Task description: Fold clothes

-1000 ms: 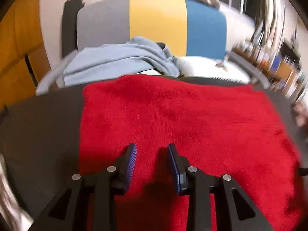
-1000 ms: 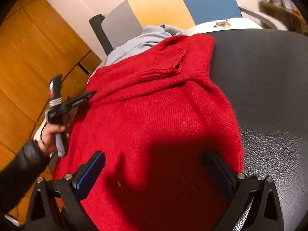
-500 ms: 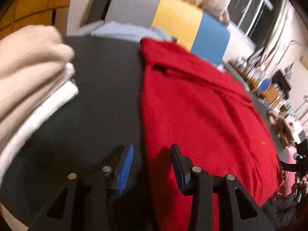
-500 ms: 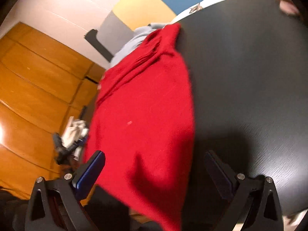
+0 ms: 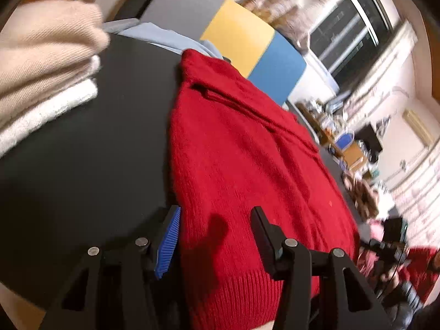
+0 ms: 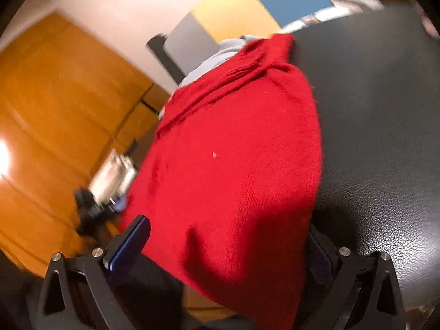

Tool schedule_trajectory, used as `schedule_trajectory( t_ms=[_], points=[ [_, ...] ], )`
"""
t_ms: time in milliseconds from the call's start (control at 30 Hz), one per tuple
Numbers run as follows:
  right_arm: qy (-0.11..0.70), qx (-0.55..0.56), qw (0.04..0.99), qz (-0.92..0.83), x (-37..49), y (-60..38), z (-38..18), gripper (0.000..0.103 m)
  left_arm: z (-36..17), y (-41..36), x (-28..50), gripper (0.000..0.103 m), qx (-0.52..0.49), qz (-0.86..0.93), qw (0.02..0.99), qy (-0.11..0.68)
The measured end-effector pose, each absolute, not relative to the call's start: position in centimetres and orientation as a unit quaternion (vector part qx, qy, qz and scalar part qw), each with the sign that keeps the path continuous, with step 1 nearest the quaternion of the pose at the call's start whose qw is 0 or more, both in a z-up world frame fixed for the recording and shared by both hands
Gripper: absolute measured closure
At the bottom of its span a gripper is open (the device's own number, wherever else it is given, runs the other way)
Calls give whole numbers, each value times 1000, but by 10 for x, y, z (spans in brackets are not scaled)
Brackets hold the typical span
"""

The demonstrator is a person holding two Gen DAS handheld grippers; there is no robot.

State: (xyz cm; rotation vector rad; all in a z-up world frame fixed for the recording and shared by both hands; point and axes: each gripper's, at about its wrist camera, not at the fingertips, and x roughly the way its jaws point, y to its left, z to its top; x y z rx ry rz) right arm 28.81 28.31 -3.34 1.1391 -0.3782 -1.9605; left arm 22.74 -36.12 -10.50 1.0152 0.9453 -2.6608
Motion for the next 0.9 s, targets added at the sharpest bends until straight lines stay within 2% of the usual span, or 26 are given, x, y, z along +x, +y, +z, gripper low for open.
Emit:
schedule_trajectory(
  t_ms=[100, 133, 167, 200, 267, 300, 367, 400, 433, 633, 800, 900],
  points=[
    [-106, 445, 408, -790, 292, 273, -32, 2, -104, -354, 229, 52, 351, -880, 72, 313],
    [-103, 450, 393, -795, 290, 271, -32, 9, -104, -351, 229, 52, 356, -878, 69, 313],
    [-91, 452, 381, -801, 290, 270, -31, 23, -103, -349, 229, 52, 360, -876, 66, 313],
    [-78, 456, 367, -807, 289, 270, -30, 33, -103, -346, 229, 53, 364, -875, 62, 313],
    [-82, 473, 358, -801, 285, 279, -32, 89, -103, -342, 228, 53, 374, -871, 57, 312],
    [-89, 483, 356, -795, 283, 281, -36, 93, -101, -339, 225, 53, 383, -870, 63, 304],
    [-84, 476, 359, -798, 282, 282, -40, 96, -99, -335, 221, 53, 398, -868, 73, 289],
    [-84, 471, 362, -800, 282, 282, -41, 95, -98, -333, 218, 66, 405, -866, 75, 283],
    [-85, 467, 365, -801, 282, 282, -41, 92, -100, -333, 217, 95, 409, -863, 67, 289],
    [-101, 483, 362, -791, 274, 282, -40, 95, -106, -342, 220, 95, 402, -848, 33, 345],
    [-184, 483, 389, -763, 281, 284, -49, 96, -96, -354, 240, 95, 348, -838, -42, 419],
    [-260, 471, 414, -734, 282, 287, -48, 96, -77, -362, 247, 95, 303, -839, -87, 443]
  ],
)
